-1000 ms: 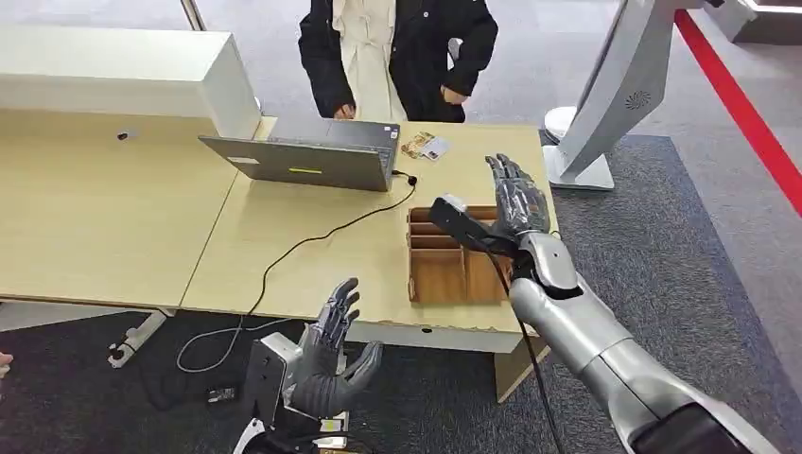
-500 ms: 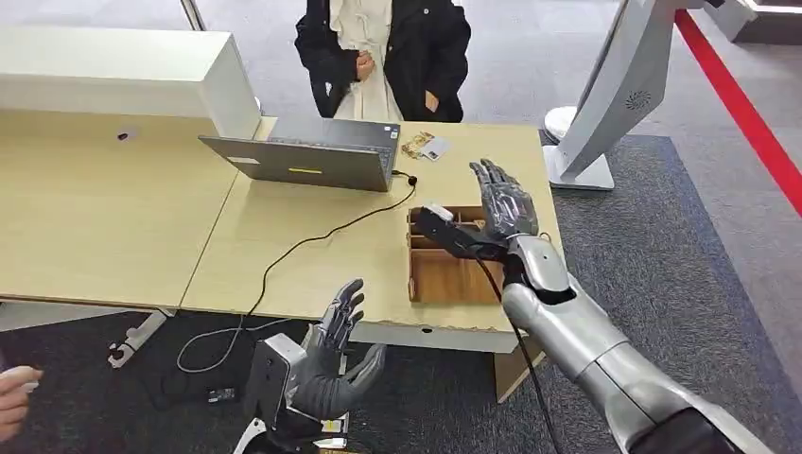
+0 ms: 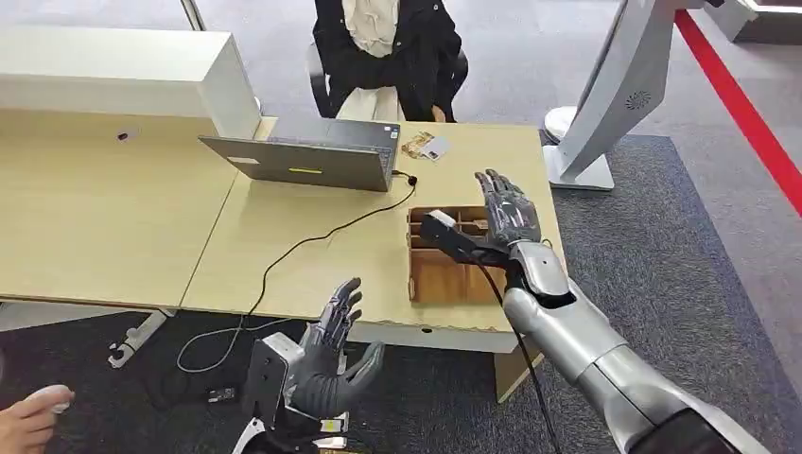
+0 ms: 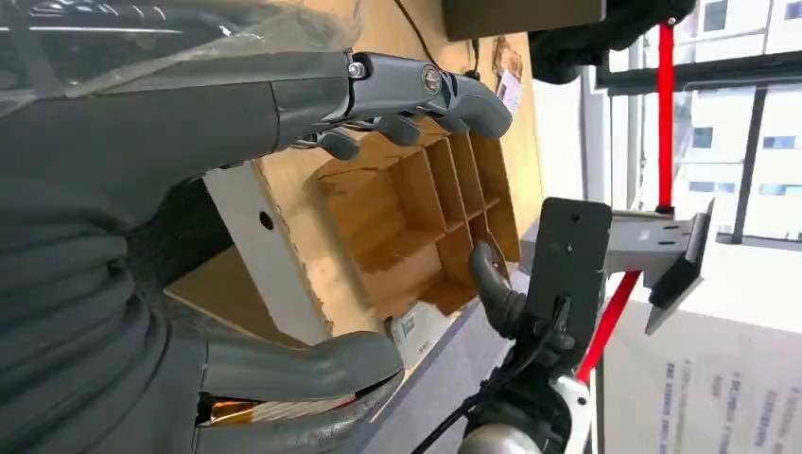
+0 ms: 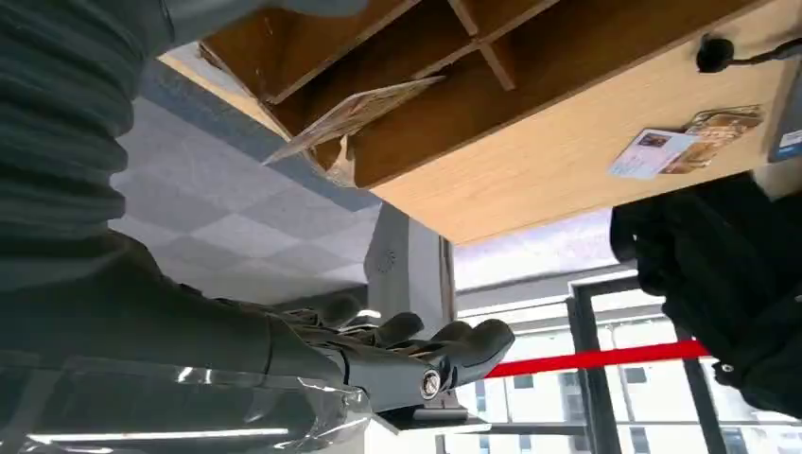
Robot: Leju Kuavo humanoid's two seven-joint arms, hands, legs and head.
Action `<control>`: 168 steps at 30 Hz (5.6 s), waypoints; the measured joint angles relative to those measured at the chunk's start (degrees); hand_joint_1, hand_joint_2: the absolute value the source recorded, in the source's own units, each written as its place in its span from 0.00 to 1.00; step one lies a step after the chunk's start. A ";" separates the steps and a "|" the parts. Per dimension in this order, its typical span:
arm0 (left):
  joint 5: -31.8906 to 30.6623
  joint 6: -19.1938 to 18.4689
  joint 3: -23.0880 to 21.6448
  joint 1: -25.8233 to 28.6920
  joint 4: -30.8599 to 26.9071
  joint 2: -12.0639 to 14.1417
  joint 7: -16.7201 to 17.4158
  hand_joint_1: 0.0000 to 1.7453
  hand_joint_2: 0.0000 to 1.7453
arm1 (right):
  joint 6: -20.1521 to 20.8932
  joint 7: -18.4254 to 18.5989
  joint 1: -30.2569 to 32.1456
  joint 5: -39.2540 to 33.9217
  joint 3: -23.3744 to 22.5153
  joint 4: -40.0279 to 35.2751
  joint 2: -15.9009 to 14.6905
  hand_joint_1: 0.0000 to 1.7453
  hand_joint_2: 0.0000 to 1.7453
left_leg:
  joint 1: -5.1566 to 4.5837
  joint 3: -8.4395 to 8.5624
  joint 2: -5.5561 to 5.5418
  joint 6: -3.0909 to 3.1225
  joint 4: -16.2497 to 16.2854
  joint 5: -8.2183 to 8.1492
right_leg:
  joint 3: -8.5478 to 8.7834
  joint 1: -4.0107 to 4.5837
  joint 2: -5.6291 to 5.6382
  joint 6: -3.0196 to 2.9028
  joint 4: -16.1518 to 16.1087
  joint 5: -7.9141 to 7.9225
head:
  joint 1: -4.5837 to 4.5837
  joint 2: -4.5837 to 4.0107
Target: Pass the card to the sensor for recognition and then transmit it.
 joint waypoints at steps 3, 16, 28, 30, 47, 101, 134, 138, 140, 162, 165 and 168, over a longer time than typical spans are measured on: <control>0.00 0.63 0.00 0.04 -0.13 0.00 0.02 0.00 1.00 | -0.79 0.98 -0.03 0.13 0.00 1.01 0.04 0.00 1.00 | 0.00 0.00 0.00 0.00 0.00 0.00 | 0.00 0.00 0.00 0.00 0.00 0.00 | 0.00 -0.02; 0.07 1.24 0.00 0.25 -0.44 0.02 0.15 0.00 1.00 | -3.32 2.31 -0.13 0.87 0.00 5.48 0.09 0.00 1.00 | 0.00 0.00 0.00 0.00 0.00 0.00 | 0.00 0.00 0.00 0.00 0.00 0.00 | 0.00 -0.02; 0.26 0.74 0.00 0.34 -0.44 0.02 0.07 0.00 1.00 | -3.43 1.68 -0.65 0.68 0.13 7.30 0.66 0.00 1.00 | 0.00 0.00 0.00 0.00 0.00 0.00 | 0.00 0.00 0.00 0.00 0.00 0.00 | 0.00 -0.02; 0.28 0.68 0.00 0.34 -0.44 0.02 0.04 0.00 1.00 | -3.26 1.66 -1.07 0.68 0.28 7.39 0.94 0.00 1.00 | 0.00 0.00 0.00 0.00 0.00 0.00 | 0.00 0.00 0.00 0.00 0.00 0.00 | 0.00 -0.02; 0.70 0.70 0.02 0.36 -0.46 0.02 -0.20 0.00 1.00 | -2.88 1.40 -3.17 -0.09 1.62 9.03 2.97 0.00 1.00 | 0.00 0.00 0.00 0.00 0.00 0.00 | 0.00 0.00 0.00 0.00 0.00 0.00 | 0.00 -0.02; 0.00 5.14 -0.07 0.47 -2.34 0.94 2.25 0.00 1.00 | -3.78 1.09 -4.32 -2.16 2.75 16.02 3.04 0.93 1.00 | 0.00 0.01 0.01 0.00 0.00 0.00 | -0.01 0.00 0.00 0.00 0.00 0.00 | 0.02 -0.02; 0.57 5.51 -0.07 0.42 -2.34 0.94 1.70 0.00 1.00 | -2.82 -0.13 -5.39 -3.19 2.80 16.59 3.65 1.00 1.00 | 0.00 0.01 0.00 0.00 0.00 0.00 | 0.00 0.00 0.00 0.00 0.00 0.00 | 0.02 -0.02; 0.79 5.46 -0.07 0.34 -2.34 0.94 1.51 0.00 1.00 | -3.63 -0.15 -5.66 -3.04 2.80 16.81 3.98 1.00 1.00 | 0.00 0.01 0.00 0.00 0.00 0.00 | 0.00 0.00 0.00 0.00 0.00 0.00 | 0.02 -0.02; 0.79 5.22 -0.07 0.29 -2.32 0.94 1.38 0.00 1.00 | -4.96 -0.15 -6.31 -2.75 2.82 16.79 4.15 1.00 1.00 | 0.00 0.00 0.01 0.00 0.00 0.00 | 0.00 0.00 0.00 0.00 0.00 0.00 | 0.00 0.00; 1.40 0.67 -0.17 -0.58 -1.57 0.33 -0.99 0.00 1.00 | -3.58 3.72 -18.09 1.90 3.30 16.48 4.83 1.00 1.00 | -0.01 0.02 0.02 0.00 0.01 0.01 | -0.01 -0.01 0.00 0.00 0.00 0.01 | 0.00 -0.02; 1.64 -0.02 -0.22 -0.88 -1.03 -0.15 -1.62 0.00 1.00 | -2.42 4.02 -18.34 2.05 3.56 16.48 4.72 1.00 1.00 | -0.01 0.02 0.02 0.00 0.01 0.01 | -0.01 -0.01 0.00 0.00 0.00 0.01 | 0.00 0.00; 1.75 -0.70 -0.22 -1.10 -0.37 -0.57 -1.92 0.00 1.00 | -1.48 4.31 -18.97 2.01 3.80 16.59 4.74 1.00 1.00 | 0.00 0.02 0.01 0.00 0.01 0.01 | 0.00 -0.01 0.00 0.00 0.00 0.01 | 0.02 -0.02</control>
